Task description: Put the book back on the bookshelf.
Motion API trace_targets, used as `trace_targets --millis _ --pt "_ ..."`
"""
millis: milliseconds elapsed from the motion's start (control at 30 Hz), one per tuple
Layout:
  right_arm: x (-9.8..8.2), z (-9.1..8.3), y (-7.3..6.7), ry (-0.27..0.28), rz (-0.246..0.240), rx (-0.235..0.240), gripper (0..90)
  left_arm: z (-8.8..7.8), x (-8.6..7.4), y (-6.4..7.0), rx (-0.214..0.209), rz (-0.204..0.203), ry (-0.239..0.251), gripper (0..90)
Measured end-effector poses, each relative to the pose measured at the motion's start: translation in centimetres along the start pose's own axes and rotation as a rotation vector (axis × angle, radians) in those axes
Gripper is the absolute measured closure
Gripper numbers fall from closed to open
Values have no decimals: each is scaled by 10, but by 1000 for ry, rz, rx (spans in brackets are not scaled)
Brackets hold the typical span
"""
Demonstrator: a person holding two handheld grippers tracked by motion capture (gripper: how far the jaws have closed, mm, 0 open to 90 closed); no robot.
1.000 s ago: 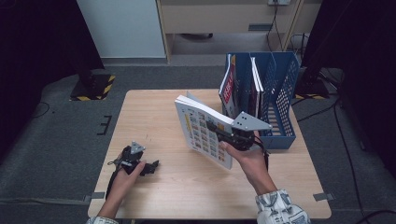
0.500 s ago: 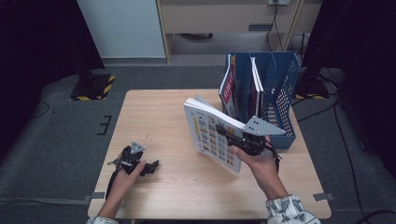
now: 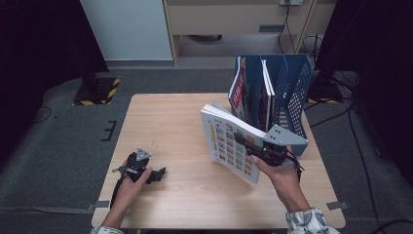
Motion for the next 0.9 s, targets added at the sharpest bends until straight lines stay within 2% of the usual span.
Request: trace_targets --millis 733,900 --pt "-13 -37 12 0 21 -28 739 0 0 0 1 -3 0 0" --pt "-15 -46 17 2 23 -46 739 0 0 0 2 -4 0 0"
Point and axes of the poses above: each handheld gripper's, and its own axes: z roughly forward along the jaws, x roughly out of its top, y roughly to its right, the point moved 1 cm from there along z, roughly forward along the jaws, and after that the axes turned 7 degrees about -x, right-handed, at the moved point
